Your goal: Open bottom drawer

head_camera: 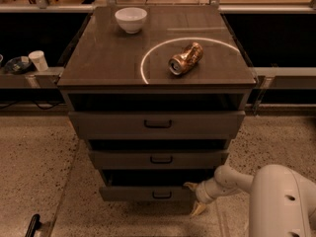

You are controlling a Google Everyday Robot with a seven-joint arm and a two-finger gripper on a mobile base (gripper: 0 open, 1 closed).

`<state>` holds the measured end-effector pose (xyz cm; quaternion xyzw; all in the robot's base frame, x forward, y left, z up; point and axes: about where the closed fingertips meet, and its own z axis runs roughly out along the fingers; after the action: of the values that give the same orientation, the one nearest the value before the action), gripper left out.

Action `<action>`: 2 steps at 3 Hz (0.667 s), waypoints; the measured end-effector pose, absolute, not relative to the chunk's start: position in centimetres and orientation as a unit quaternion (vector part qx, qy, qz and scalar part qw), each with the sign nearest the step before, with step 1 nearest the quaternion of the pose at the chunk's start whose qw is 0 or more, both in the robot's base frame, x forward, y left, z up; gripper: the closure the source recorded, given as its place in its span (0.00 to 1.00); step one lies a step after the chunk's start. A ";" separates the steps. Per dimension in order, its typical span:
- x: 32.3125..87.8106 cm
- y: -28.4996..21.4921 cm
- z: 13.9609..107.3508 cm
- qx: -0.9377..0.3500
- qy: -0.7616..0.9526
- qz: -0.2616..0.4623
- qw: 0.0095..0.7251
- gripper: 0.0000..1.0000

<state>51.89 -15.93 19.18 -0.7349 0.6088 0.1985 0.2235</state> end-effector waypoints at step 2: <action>48.0 -14.6 22.3 -0.732 0.590 0.246 0.237 0.24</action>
Offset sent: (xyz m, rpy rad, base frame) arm -0.0554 0.0139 0.0515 0.1326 0.0637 0.0506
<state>48.03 -14.63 22.26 -0.7316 0.5899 0.2461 0.2370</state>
